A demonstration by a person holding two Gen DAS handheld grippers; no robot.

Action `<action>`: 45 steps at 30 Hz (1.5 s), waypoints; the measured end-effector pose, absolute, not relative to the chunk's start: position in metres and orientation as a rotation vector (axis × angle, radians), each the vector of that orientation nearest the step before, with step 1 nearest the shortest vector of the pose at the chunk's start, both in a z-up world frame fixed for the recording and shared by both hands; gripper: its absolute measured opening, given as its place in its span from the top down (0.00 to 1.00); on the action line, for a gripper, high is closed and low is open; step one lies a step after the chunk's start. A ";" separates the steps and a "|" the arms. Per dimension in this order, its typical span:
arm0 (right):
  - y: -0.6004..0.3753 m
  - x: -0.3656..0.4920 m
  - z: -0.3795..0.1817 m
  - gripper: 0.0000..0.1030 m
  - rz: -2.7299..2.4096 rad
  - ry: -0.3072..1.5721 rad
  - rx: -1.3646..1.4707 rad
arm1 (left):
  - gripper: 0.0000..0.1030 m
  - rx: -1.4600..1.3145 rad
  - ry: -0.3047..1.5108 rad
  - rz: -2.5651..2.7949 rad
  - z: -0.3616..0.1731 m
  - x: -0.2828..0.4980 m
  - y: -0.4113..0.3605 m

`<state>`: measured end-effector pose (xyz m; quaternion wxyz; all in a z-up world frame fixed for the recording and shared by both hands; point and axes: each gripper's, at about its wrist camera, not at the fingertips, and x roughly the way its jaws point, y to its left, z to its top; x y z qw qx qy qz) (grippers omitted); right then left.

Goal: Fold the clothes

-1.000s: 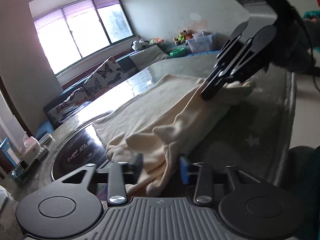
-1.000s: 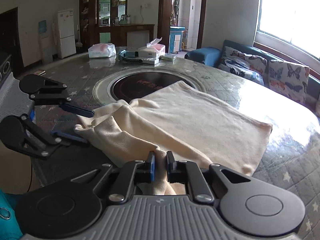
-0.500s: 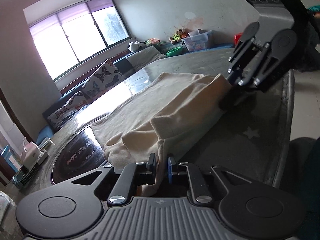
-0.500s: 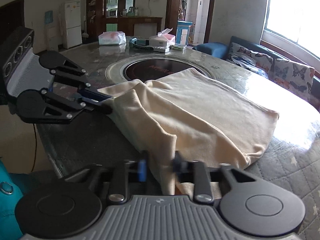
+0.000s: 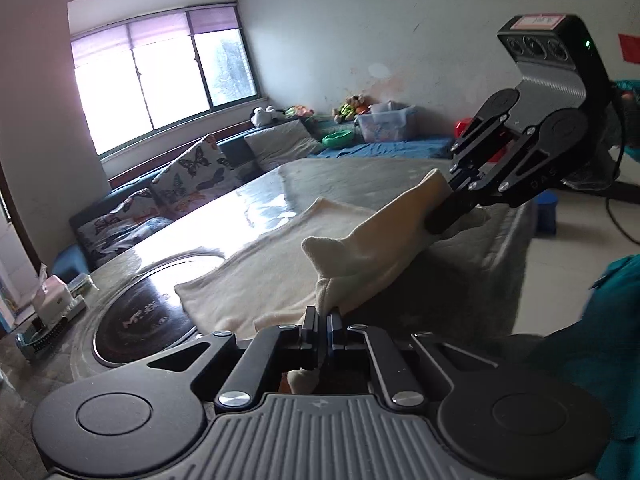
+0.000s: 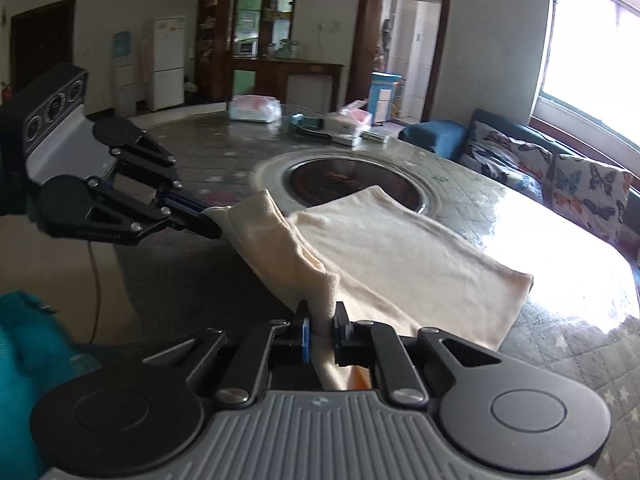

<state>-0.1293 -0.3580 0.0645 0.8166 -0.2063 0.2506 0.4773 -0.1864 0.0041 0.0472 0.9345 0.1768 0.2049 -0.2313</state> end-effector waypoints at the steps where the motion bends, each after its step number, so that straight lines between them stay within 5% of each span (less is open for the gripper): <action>1: -0.361 -0.135 0.069 0.91 1.022 0.535 -0.442 | 0.96 0.364 0.415 -0.475 0.051 -0.188 0.002; 17: -0.340 -0.017 0.104 0.91 0.923 0.558 -0.391 | 0.96 0.368 0.407 -0.296 0.057 -0.030 -0.016; 26: -0.301 0.083 0.039 0.84 0.792 0.706 -0.317 | 0.91 0.305 0.565 -0.158 -0.002 0.058 -0.014; 33: -0.327 0.097 0.024 0.77 0.669 0.715 -0.120 | 0.84 0.289 0.561 -0.066 0.003 0.050 -0.003; 45: -0.334 0.057 0.021 0.77 0.771 0.748 -0.277 | 0.84 0.256 0.605 -0.204 0.009 -0.006 -0.023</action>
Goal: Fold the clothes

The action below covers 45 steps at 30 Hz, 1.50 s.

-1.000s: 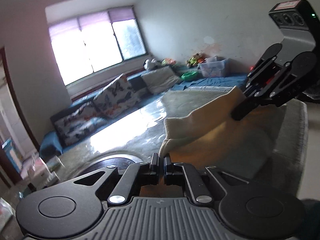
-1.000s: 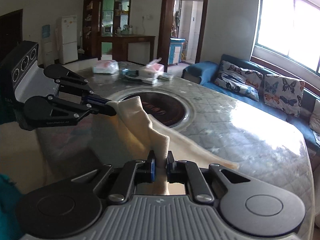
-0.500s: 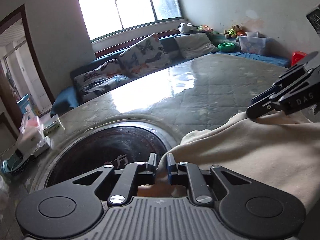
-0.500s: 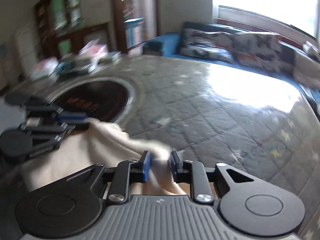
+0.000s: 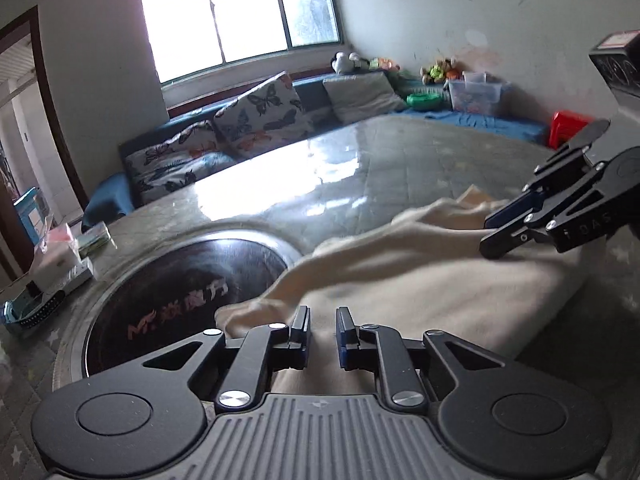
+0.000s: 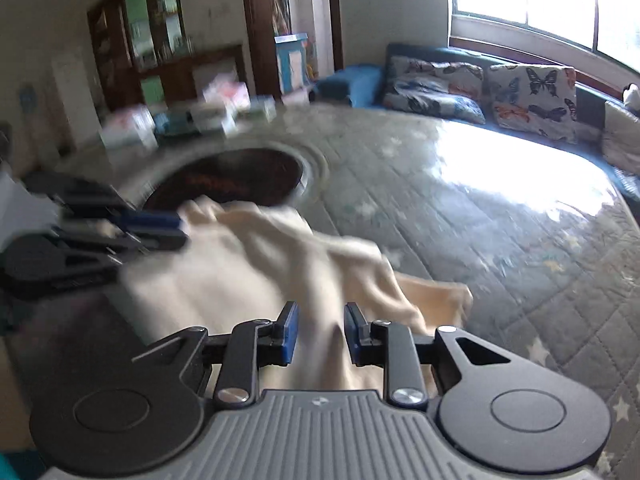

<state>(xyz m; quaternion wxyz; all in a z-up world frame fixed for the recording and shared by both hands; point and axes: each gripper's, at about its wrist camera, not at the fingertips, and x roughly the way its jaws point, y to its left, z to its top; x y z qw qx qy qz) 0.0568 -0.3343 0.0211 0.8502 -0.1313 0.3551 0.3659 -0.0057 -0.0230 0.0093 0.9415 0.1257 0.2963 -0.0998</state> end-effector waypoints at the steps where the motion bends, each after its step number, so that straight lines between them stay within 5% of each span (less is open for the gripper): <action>1: -0.334 0.058 0.016 0.78 0.761 0.752 -0.295 | 0.84 0.258 0.614 -0.200 0.006 -0.005 -0.022; 13: -0.333 0.086 0.016 0.84 0.680 0.769 -0.216 | 0.84 0.193 0.638 -0.195 0.013 0.004 -0.014; 25: -0.290 0.106 0.014 0.73 0.710 0.751 -0.296 | 0.84 0.111 0.721 -0.088 0.004 0.051 0.012; 38: -0.314 0.022 0.036 0.59 0.851 0.664 -0.275 | 0.84 0.150 0.579 -0.198 0.030 -0.030 -0.017; 45: -0.332 0.008 0.012 0.58 0.846 0.697 -0.213 | 0.86 0.122 0.649 -0.230 0.011 -0.040 -0.020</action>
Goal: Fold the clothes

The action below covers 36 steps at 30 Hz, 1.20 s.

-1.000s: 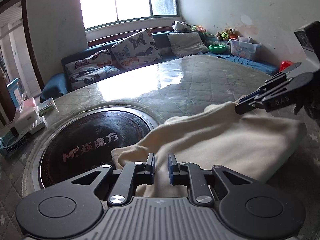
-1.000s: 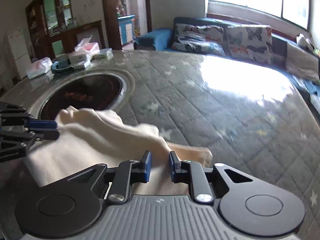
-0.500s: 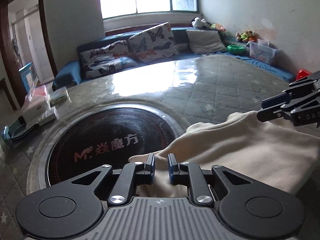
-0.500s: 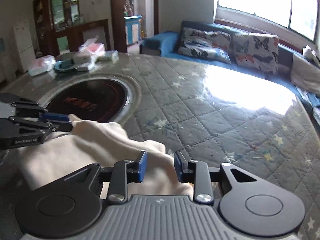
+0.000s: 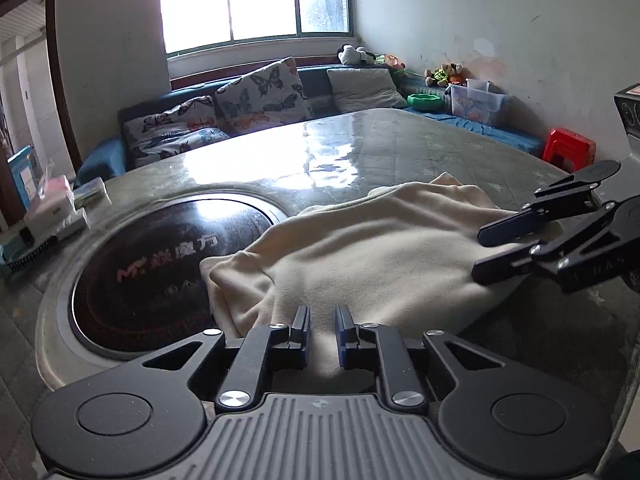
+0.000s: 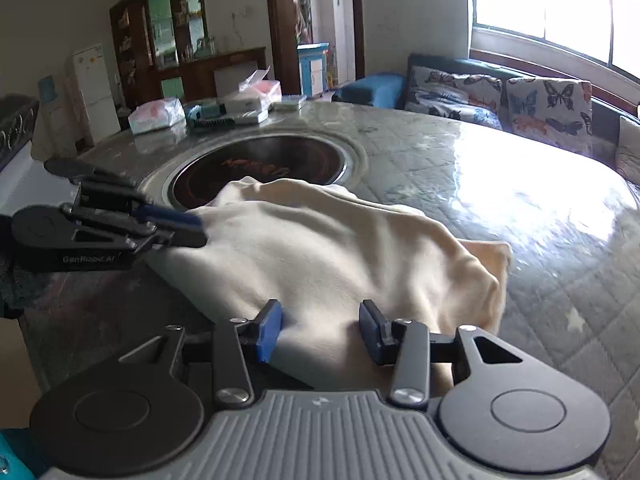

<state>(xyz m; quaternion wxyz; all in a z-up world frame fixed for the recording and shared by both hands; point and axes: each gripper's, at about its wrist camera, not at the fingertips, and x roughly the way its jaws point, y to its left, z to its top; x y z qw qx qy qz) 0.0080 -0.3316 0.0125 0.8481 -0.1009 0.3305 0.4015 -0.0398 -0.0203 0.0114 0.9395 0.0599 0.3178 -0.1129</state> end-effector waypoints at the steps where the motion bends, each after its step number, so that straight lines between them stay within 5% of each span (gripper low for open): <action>1: -0.337 0.009 0.013 0.58 0.841 0.700 -0.194 | 0.86 0.108 0.653 -0.239 0.011 -0.041 -0.021; 22: -0.317 0.013 0.012 0.54 0.794 0.683 -0.226 | 0.84 0.014 0.688 -0.215 0.013 -0.034 -0.018; 36: -0.297 0.069 0.012 0.49 0.711 0.678 -0.248 | 0.71 0.018 0.685 -0.212 0.015 -0.035 -0.025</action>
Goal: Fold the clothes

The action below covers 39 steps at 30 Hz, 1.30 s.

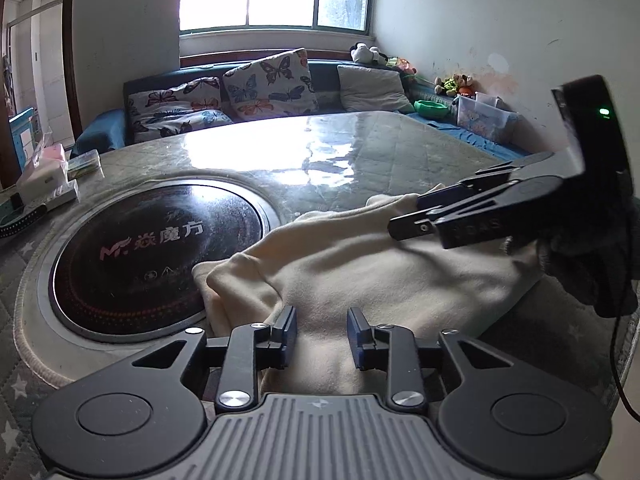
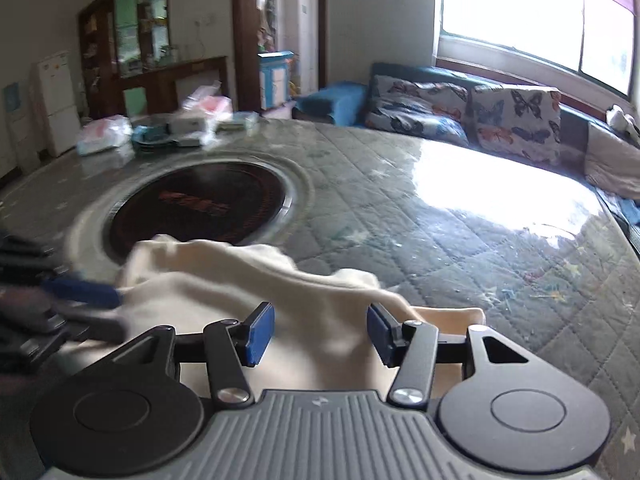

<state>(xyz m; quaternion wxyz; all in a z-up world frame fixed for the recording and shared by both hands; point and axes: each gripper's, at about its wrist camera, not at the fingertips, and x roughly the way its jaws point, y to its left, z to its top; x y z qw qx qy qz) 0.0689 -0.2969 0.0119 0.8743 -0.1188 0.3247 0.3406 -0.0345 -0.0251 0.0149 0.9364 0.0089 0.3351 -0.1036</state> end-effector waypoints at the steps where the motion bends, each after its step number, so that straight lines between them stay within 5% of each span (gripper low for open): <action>1: -0.296 0.073 0.008 0.49 0.709 0.695 -0.244 | 0.70 0.018 0.685 -0.210 0.015 -0.035 -0.025; 19: -0.281 -0.028 0.006 0.48 0.878 0.600 -0.370 | 0.65 0.121 0.622 -0.198 0.013 -0.064 -0.045; 39: -0.267 -0.049 0.027 0.48 0.940 0.516 -0.427 | 0.60 -0.070 0.671 -0.103 0.013 -0.074 -0.005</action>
